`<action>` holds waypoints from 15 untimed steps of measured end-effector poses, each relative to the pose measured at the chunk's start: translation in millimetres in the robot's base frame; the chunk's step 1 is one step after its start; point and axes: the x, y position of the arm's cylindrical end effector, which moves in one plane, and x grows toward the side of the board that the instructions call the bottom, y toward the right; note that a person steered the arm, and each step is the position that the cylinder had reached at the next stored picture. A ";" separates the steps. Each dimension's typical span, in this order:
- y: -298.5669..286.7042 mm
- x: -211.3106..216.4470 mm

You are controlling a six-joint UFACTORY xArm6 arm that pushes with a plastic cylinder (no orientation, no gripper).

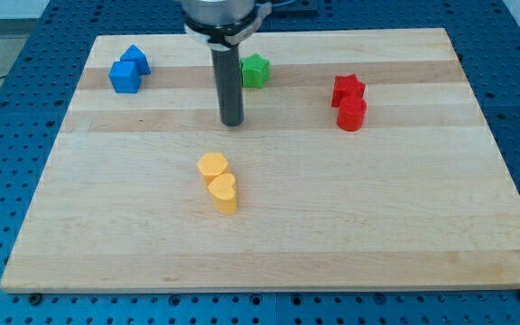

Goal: Locate the yellow heart at the bottom right side of the board

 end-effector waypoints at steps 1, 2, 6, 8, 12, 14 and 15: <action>-36.6 1.3; -72.0 42.9; 41.1 141.3; 83.8 132.2; 252.3 166.5; 291.7 106.8; 335.1 153.3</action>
